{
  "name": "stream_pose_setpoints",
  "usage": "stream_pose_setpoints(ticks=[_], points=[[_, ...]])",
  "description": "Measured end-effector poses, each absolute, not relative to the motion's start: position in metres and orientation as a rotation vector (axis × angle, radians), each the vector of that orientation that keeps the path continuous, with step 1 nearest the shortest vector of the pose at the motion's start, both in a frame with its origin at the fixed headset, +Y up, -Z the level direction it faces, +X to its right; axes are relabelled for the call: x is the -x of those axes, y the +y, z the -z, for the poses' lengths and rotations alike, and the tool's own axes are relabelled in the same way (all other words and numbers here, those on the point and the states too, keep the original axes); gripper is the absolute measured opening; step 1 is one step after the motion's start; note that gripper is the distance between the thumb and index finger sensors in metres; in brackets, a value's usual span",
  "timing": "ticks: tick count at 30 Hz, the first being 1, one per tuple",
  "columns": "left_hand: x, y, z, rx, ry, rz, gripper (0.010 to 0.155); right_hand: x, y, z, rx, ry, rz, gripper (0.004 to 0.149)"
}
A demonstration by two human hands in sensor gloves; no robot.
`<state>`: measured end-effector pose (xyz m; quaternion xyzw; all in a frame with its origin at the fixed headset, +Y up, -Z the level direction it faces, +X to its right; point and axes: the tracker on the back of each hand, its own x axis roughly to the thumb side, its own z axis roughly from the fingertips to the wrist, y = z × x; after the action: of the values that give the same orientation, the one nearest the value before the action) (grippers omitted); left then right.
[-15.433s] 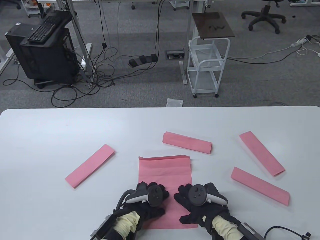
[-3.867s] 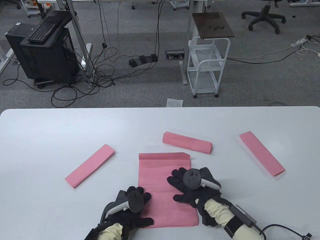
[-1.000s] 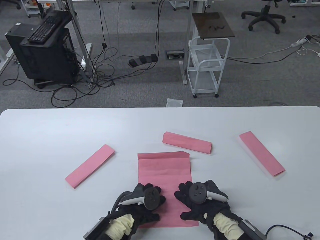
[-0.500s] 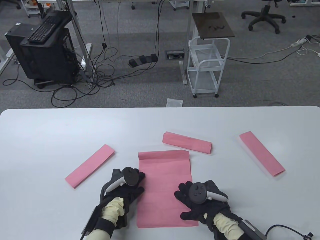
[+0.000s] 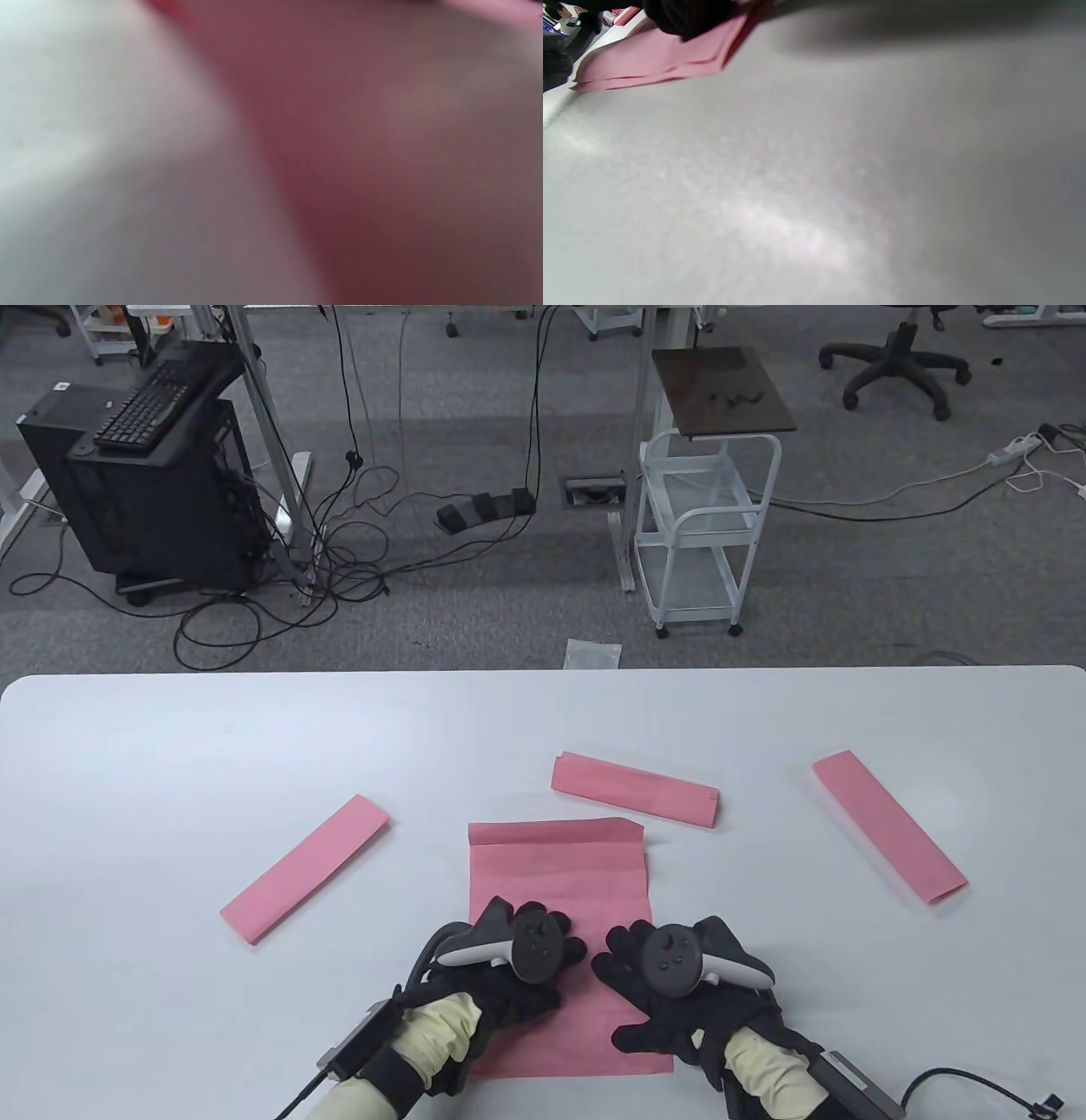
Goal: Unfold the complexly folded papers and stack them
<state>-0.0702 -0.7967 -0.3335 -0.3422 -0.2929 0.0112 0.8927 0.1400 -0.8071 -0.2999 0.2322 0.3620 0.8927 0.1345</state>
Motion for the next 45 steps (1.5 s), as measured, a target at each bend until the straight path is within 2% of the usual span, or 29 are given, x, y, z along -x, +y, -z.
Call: stream_pose_setpoints(ticks=[4,9,12,19,23,27,32,36,38,45], points=[[0.075,-0.799,0.368,0.696,-0.478,-0.095,0.064,-0.14,-0.807,0.3,-0.674,1.051,-2.587,0.078],[0.104,-0.799,0.418,0.685,-0.257,-0.173,0.065,-0.14,-0.807,0.3,-0.675,1.053,-2.586,0.078],[0.121,-0.801,0.432,0.656,-0.168,-0.215,0.064,-0.14,-0.808,0.3,-0.676,1.055,-2.585,0.078],[0.123,-0.796,0.434,0.636,-0.166,-0.227,0.065,-0.14,-0.807,0.3,-0.678,1.055,-2.578,0.078],[0.125,-0.788,0.433,0.645,-0.17,-0.297,0.066,-0.141,-0.803,0.302,-0.663,1.003,-2.544,0.071],[0.13,-0.77,0.423,0.571,-0.226,-0.321,0.069,-0.144,-0.794,0.304,-0.646,0.881,-2.485,0.069],[0.141,-0.742,0.397,0.499,-0.291,-0.381,0.07,-0.164,-0.767,0.319,-0.52,0.69,-2.48,0.07],[0.146,-0.724,0.362,0.38,-0.327,-0.36,0.071,-0.198,-0.745,0.341,-0.297,0.522,-2.596,0.07],[0.145,-0.72,0.34,0.353,-0.346,-0.344,0.071,-0.223,-0.736,0.356,-0.115,0.445,-2.679,0.071],[0.139,-0.724,0.275,0.338,-0.386,-0.33,0.073,-0.286,-0.727,0.393,0.335,0.41,-2.68,0.071]])
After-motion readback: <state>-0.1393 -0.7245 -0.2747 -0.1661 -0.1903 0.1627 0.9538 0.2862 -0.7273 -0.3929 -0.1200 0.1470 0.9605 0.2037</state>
